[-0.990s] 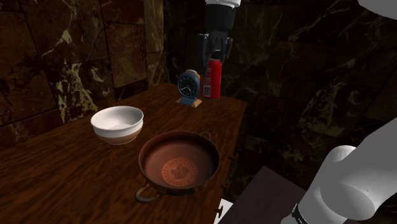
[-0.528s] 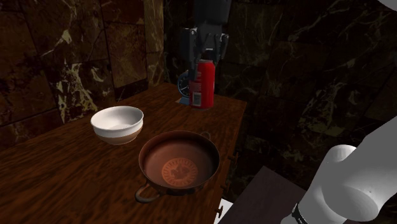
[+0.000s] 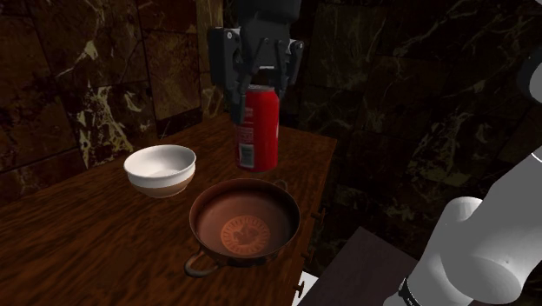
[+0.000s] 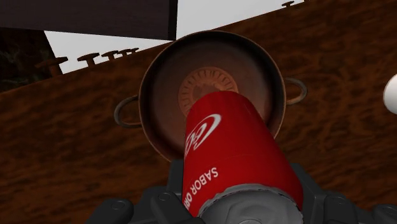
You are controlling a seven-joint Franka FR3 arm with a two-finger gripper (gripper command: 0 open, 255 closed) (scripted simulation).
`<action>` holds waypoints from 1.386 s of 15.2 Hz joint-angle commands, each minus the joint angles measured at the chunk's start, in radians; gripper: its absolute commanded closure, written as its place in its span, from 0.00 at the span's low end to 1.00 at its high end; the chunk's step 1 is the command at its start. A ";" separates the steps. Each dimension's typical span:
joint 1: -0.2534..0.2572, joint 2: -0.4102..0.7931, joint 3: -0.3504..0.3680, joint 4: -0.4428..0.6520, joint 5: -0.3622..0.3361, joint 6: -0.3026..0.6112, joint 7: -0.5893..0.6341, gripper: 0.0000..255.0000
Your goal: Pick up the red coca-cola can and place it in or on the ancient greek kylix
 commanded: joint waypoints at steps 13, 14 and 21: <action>0.016 -0.099 -0.011 -0.270 0.044 0.182 -0.027 1.00; 0.017 -0.104 -0.011 -0.288 0.046 0.195 -0.029 1.00; 0.020 -0.117 -0.011 -0.342 0.053 0.236 -0.035 1.00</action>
